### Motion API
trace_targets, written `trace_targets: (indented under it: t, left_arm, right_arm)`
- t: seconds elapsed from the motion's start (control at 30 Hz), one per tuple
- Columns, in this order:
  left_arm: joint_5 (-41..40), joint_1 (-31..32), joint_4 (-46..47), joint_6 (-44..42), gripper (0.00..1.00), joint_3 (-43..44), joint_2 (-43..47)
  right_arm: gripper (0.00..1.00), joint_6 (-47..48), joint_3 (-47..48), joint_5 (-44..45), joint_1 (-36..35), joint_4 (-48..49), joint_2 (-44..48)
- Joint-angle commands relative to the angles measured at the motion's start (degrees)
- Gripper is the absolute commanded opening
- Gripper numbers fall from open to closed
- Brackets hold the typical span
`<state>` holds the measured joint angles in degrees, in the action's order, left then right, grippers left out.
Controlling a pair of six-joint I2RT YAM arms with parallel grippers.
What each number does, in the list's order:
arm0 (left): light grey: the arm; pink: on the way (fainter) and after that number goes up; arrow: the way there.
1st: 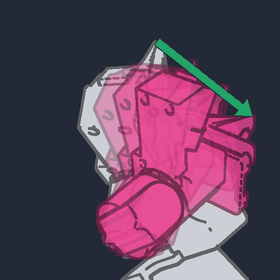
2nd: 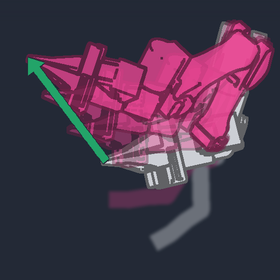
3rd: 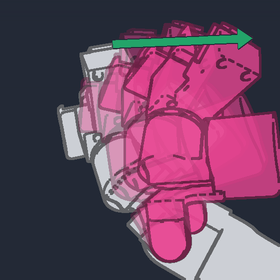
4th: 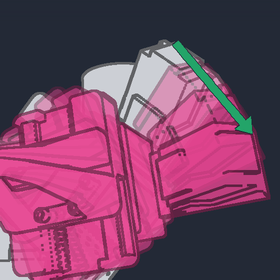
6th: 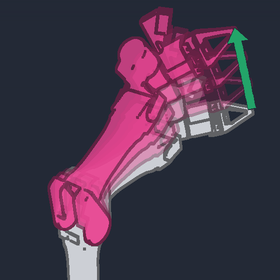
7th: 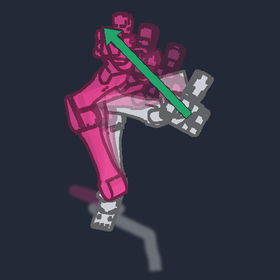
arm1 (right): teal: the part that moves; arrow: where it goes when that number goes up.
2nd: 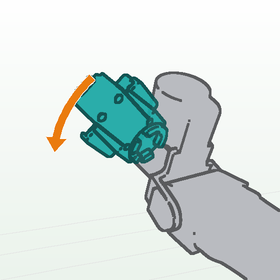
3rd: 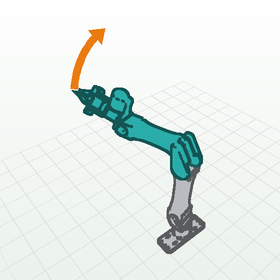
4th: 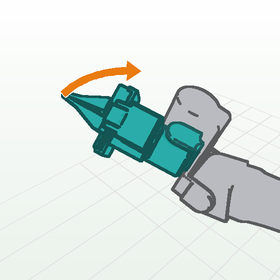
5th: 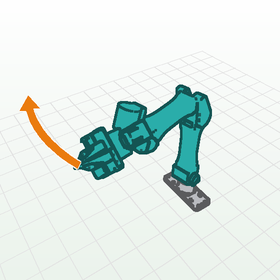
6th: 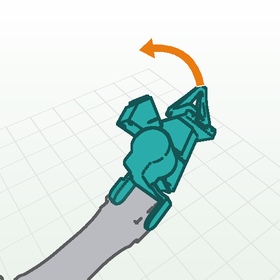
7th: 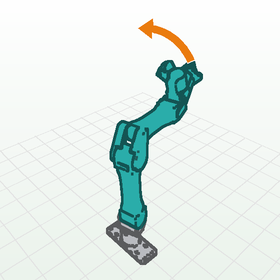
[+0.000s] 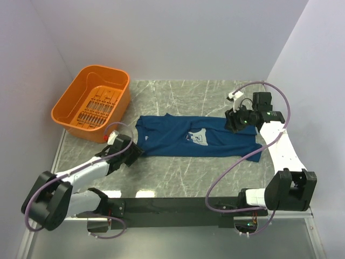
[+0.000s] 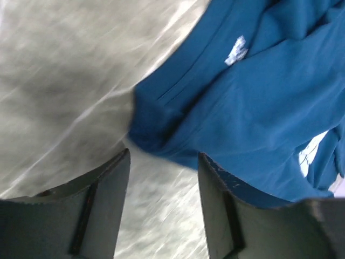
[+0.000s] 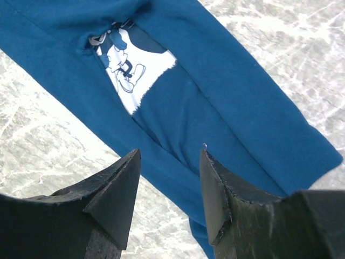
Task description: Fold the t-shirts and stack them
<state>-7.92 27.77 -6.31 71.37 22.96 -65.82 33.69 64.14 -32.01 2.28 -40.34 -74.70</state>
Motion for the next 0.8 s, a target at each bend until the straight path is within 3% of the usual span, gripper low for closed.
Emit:
trace_targets:
  t: [0.0,0.07,0.1,0.13,0.2,0.43,0.53,0.63,0.67,0.77]
  left_arm:
    - [-3.67,0.88,1.73,0.96,0.57,2.79,-3.16]
    - [-4.99,0.88,2.35,0.26,0.47,3.14,-4.92]
    - [-5.87,0.88,2.18,0.08,0.35,3.32,-5.36]
    - [-6.75,0.88,2.09,-1.05,0.29,3.75,-5.8]
    - [-9.56,0.88,1.65,-2.2,0.23,5.42,-7.3]
    - [-19.49,0.79,-3.88,-8.08,0.2,13.58,-9.85]
    - [-20.29,0.71,-4.85,-11.34,0.23,16.23,-11.17]
    - [-18.55,0.79,-4.6,-15.64,0.37,18.17,-10.82]
    - [-17.75,0.8,-3.64,-16.87,0.49,18.35,-9.25]
    - [-13.62,0.88,-2.13,-20.04,0.7,16.86,-3.63]
  right_arm:
    - [0.55,1.72,-0.59,-2.0,1.76,-1.41,2.8]
    - [0.55,2.51,-1.03,-2.0,2.2,-1.5,3.5]
    - [0.55,2.69,-1.56,-1.92,2.63,-1.67,3.5]
    - [0.55,3.3,-1.74,-1.92,2.72,-1.76,3.59]
    - [0.55,3.75,-2.44,-2.0,3.34,-2.2,4.03]
    - [0.55,6.03,-4.46,-1.65,4.92,-2.29,6.05]
    - [0.55,7.61,-4.73,-2.18,4.92,-2.72,5.7]
    - [0.56,10.6,-2.45,-6.73,4.31,-6.41,2.99]
    - [0.56,11.13,-0.96,-8.84,2.83,-7.12,1.06]
    - [0.54,11.75,3.25,-9.48,-5.22,-8.97,-4.04]
